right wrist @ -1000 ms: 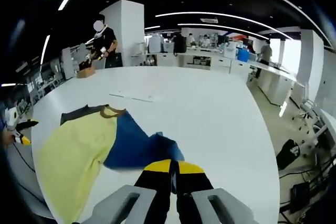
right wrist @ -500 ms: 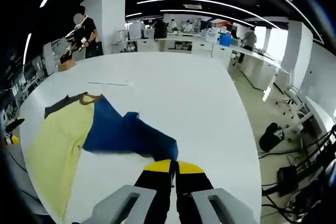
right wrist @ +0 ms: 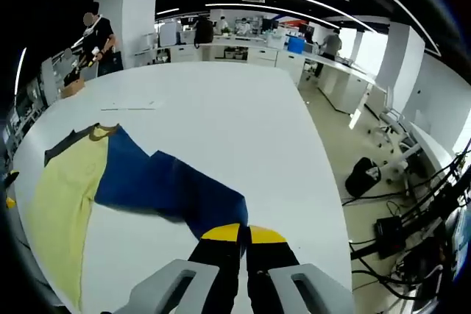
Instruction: Fold the garment on the visible template until the final outline fits inside the template.
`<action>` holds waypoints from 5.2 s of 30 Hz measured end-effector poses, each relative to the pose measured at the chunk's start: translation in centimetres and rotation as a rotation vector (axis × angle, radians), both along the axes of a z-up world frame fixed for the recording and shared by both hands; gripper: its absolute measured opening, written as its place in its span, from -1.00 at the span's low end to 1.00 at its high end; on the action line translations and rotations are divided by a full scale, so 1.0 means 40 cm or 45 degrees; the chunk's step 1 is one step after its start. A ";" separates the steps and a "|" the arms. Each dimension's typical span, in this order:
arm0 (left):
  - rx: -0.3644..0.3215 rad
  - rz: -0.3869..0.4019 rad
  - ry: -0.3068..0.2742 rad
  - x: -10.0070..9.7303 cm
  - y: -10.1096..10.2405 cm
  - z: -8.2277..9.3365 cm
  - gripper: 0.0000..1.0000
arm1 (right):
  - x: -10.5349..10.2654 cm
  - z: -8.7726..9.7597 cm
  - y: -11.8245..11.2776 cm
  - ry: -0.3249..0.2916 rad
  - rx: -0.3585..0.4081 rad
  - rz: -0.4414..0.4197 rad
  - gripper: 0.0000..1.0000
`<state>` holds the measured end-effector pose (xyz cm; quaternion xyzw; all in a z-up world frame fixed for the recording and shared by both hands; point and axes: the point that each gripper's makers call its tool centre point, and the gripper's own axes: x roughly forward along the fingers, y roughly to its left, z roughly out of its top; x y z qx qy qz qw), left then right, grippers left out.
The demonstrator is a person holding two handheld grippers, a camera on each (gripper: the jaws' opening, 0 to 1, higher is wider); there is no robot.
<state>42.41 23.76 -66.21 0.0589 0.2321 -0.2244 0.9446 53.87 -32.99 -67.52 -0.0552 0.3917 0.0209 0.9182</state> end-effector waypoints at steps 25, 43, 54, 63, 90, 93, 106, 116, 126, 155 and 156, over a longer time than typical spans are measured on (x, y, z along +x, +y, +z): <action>0.009 -0.013 0.019 -0.003 -0.005 -0.013 0.60 | -0.037 -0.080 -0.079 0.174 -0.085 -0.071 -1.00; 0.017 -0.015 0.015 -0.006 -0.004 -0.008 0.60 | -0.048 -0.099 -0.092 0.133 -0.057 -0.190 -0.49; 0.027 -0.020 0.009 -0.008 -0.005 -0.004 0.60 | -0.105 -0.157 -0.078 0.207 0.035 -0.258 -0.52; 0.023 -0.022 0.004 -0.005 -0.008 -0.002 0.59 | -0.135 -0.158 -0.038 0.224 0.111 -0.315 -0.64; 0.039 -0.032 -0.008 -0.004 -0.006 0.004 0.60 | -0.150 -0.166 -0.023 0.272 0.156 -0.368 -1.00; 0.046 -0.034 -0.007 -0.004 -0.005 0.004 0.61 | -0.155 -0.157 -0.023 0.279 0.151 -0.358 -1.00; 0.052 -0.048 0.001 -0.005 -0.008 0.002 0.69 | -0.124 -0.169 -0.079 0.288 0.154 -0.338 -1.00; 0.062 -0.061 0.016 -0.011 -0.009 -0.005 0.82 | -0.085 -0.162 -0.118 0.261 0.147 -0.319 -1.00; 0.059 -0.081 0.022 -0.016 -0.016 -0.005 0.91 | -0.063 -0.116 -0.071 0.197 0.231 -0.306 -1.00; 0.034 -0.097 0.029 -0.025 -0.013 -0.006 0.98 | 0.028 0.007 0.114 0.157 0.222 -0.106 -1.00; 0.032 -0.100 0.030 -0.025 -0.014 -0.006 0.98 | 0.036 0.010 0.118 0.156 0.223 -0.102 -1.00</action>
